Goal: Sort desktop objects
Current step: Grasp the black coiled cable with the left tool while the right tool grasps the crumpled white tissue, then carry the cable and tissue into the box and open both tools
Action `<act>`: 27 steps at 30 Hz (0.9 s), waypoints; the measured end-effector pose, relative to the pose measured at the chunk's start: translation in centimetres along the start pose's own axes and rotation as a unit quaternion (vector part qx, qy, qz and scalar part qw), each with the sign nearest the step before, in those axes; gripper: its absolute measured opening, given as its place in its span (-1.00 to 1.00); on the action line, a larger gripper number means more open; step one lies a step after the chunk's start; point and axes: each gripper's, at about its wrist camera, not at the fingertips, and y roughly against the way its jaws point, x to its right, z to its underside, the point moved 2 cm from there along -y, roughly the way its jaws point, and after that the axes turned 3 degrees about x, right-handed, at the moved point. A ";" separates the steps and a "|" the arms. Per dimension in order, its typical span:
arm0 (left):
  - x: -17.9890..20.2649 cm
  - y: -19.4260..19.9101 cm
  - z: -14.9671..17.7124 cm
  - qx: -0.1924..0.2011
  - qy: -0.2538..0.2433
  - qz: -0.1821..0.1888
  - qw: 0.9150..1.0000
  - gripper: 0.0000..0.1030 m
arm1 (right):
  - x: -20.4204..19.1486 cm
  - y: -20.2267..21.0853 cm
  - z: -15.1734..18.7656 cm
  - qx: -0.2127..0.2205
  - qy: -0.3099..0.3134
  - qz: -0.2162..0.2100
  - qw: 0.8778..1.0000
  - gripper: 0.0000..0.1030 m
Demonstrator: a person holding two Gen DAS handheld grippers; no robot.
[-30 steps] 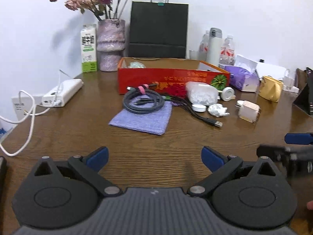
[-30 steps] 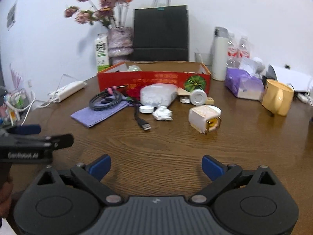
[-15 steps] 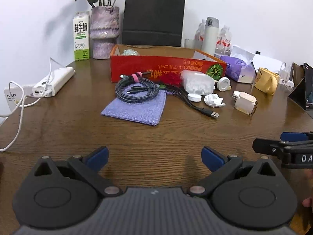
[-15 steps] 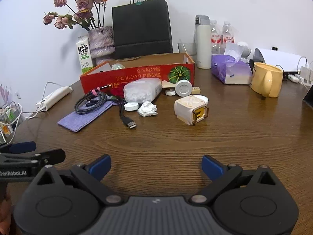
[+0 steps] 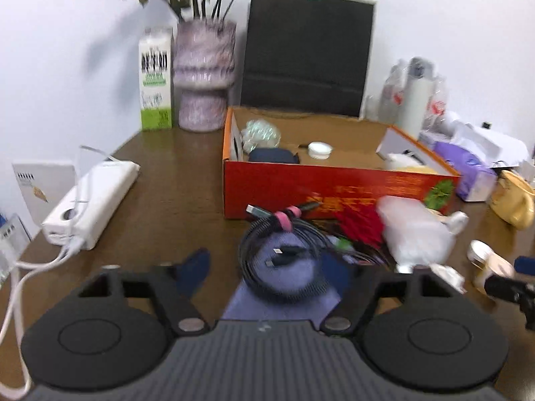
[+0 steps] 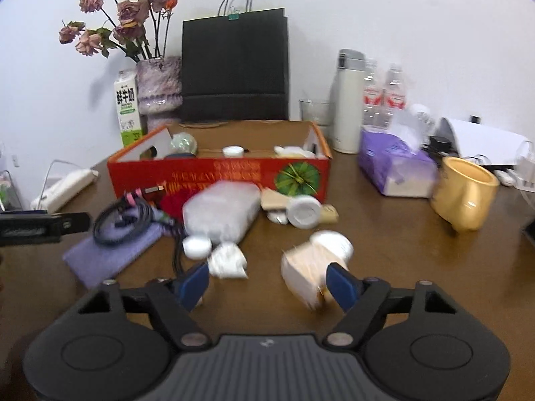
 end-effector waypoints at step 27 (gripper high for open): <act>3.5 9.9 1.3 0.071 -0.018 0.056 0.996 -0.79 | -3.9 4.1 2.6 0.015 0.051 0.008 0.999 -0.64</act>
